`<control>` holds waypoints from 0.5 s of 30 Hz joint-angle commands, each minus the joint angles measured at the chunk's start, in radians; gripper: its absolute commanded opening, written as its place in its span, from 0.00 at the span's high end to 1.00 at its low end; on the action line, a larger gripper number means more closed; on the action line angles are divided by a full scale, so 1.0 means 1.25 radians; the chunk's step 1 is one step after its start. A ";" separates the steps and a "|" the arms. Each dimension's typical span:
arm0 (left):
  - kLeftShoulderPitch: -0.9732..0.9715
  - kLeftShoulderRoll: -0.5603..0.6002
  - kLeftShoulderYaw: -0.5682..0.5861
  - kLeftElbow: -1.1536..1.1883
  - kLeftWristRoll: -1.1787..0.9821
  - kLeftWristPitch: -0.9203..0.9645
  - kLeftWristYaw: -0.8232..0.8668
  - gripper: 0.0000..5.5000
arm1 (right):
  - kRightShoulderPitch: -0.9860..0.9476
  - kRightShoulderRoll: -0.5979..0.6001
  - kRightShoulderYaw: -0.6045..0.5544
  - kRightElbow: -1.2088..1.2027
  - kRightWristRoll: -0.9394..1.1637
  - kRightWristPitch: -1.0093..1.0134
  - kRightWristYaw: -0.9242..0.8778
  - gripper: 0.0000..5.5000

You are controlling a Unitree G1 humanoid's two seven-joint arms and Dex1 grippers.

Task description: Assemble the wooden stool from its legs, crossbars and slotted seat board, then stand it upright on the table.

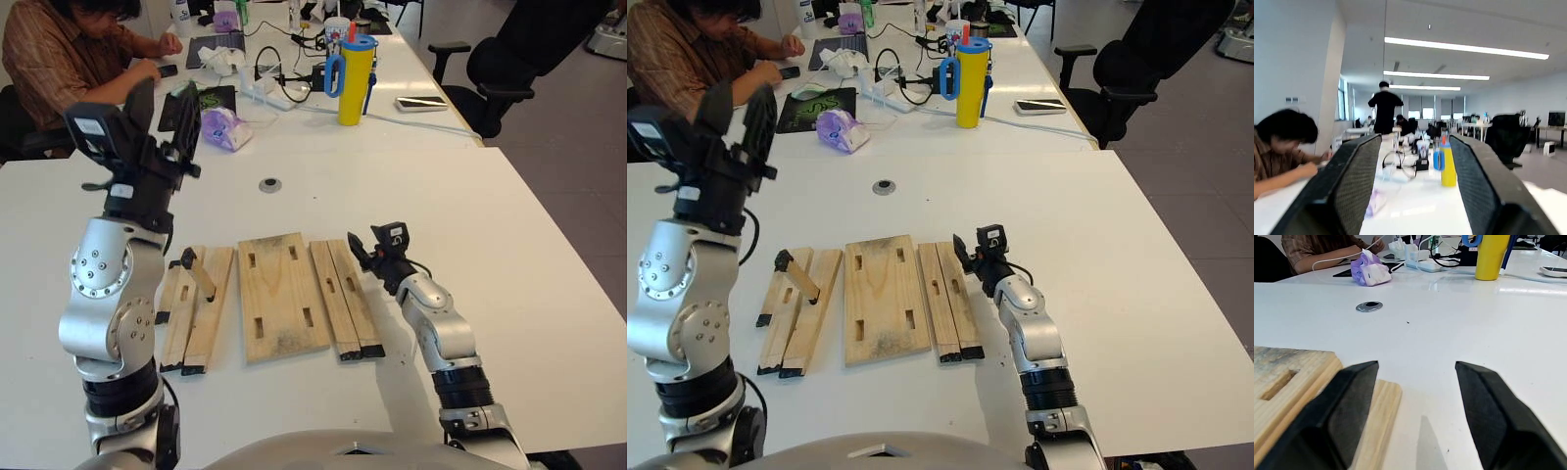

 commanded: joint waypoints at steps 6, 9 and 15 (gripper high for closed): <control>0.265 0.013 -0.086 0.217 0.064 0.072 -0.059 0.53 | -0.001 0.002 0.004 -0.003 -0.007 0.009 -0.003 0.47; 0.255 0.007 -0.082 0.201 0.068 0.050 -0.062 0.53 | -0.007 0.000 0.001 0.001 -0.007 0.009 -0.003 0.47; 0.231 -0.015 -0.045 0.184 0.070 -0.022 -0.063 0.53 | 0.006 0.008 0.005 -0.001 -0.008 0.006 -0.008 0.47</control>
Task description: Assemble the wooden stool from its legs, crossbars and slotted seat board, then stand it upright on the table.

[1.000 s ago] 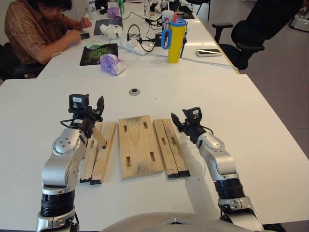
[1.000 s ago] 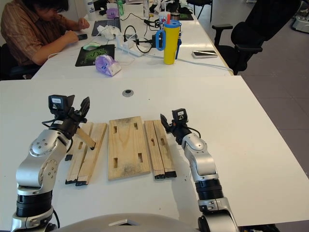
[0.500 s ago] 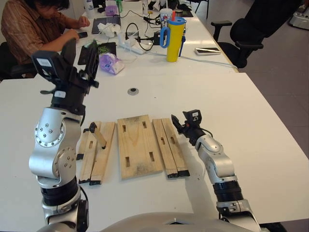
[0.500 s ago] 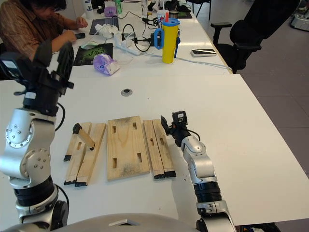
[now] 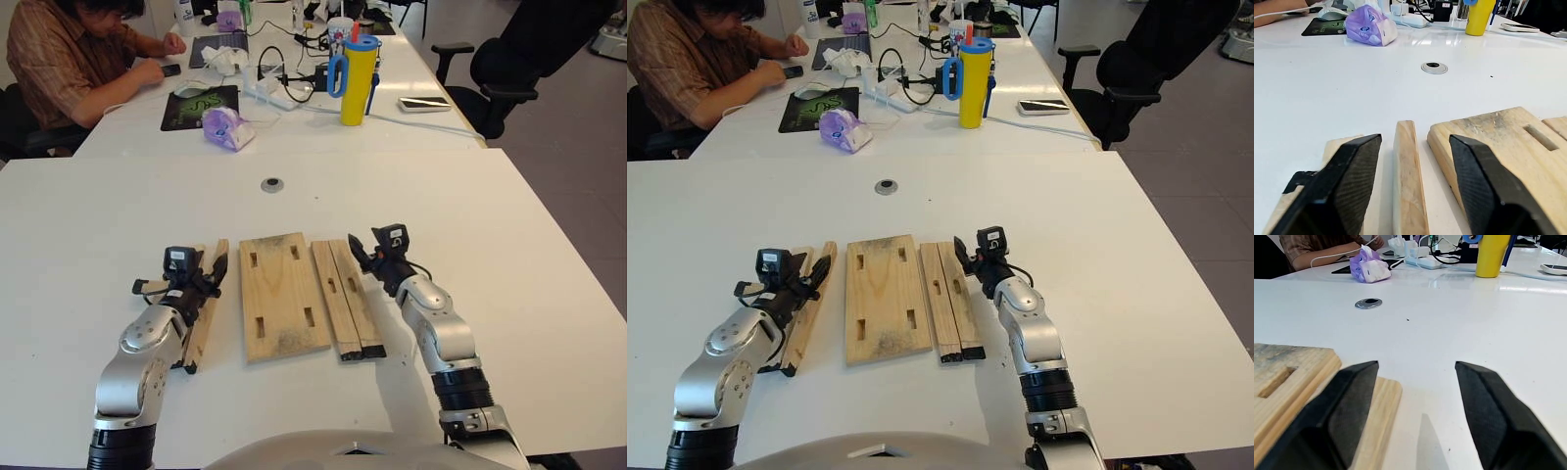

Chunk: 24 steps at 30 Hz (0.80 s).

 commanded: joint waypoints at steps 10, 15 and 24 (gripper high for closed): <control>-0.101 0.030 0.076 -0.190 -0.005 0.039 0.035 0.53 | 0.015 0.007 0.007 0.004 -0.007 0.000 -0.007 0.47; 0.092 0.131 0.129 -0.223 0.006 0.015 -0.101 0.53 | 0.035 0.026 0.003 0.007 -0.022 -0.014 -0.047 0.47; 0.204 0.205 0.186 -0.270 -0.087 0.170 -0.197 0.53 | 0.065 0.054 0.003 -0.001 -0.034 -0.026 -0.092 0.47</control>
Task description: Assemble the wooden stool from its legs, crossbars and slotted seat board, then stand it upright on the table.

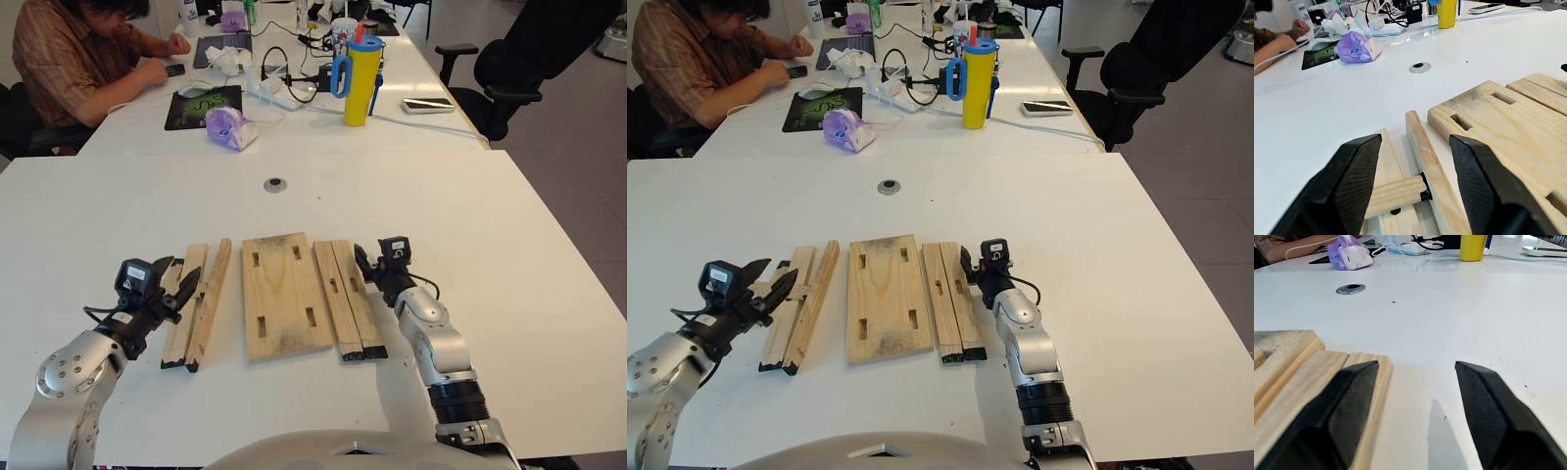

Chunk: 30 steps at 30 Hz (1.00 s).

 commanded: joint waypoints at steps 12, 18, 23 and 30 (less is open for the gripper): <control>-0.141 0.116 -0.021 -0.021 -0.112 0.464 0.025 0.53 | 0.023 0.022 0.014 -0.003 -0.019 0.008 -0.022 0.47; -0.171 0.143 -0.031 -0.021 -0.136 0.568 0.016 0.53 | 0.031 0.032 0.014 -0.003 -0.020 0.010 -0.037 0.47; -0.226 0.188 -0.080 0.003 -0.134 0.628 0.007 0.53 | 0.038 0.049 0.014 -0.011 -0.018 0.006 -0.058 0.47; -0.307 0.180 -0.144 0.039 -0.143 0.707 0.007 0.53 | 0.036 0.051 0.014 -0.011 -0.020 0.011 -0.062 0.47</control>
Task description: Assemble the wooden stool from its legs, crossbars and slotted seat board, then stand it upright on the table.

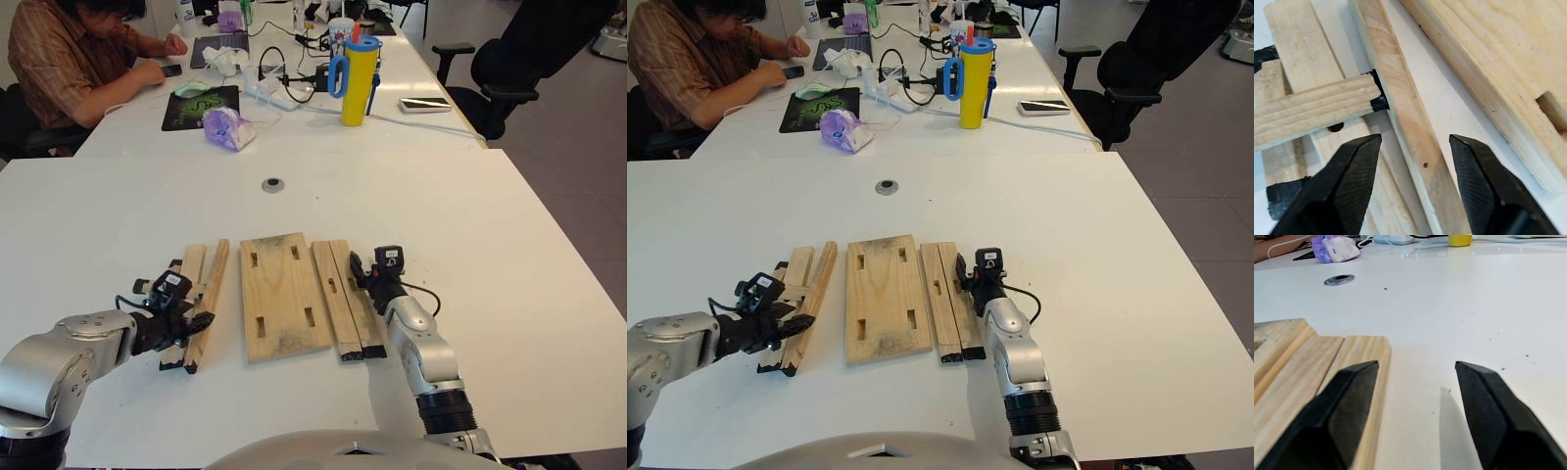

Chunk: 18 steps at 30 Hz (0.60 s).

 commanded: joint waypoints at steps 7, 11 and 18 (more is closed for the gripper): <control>-0.058 -0.017 -0.036 0.042 0.008 0.094 0.020 0.66 | -0.007 -0.001 -0.005 -0.016 -0.006 0.018 -0.007 0.47; -0.061 -0.026 -0.041 0.029 0.013 0.096 0.028 0.75 | -0.010 0.000 -0.005 -0.022 -0.006 0.023 -0.010 0.47; -0.121 -0.048 -0.027 0.061 0.069 -0.031 0.064 0.80 | -0.020 0.006 -0.020 -0.052 0.001 -0.018 -0.017 0.47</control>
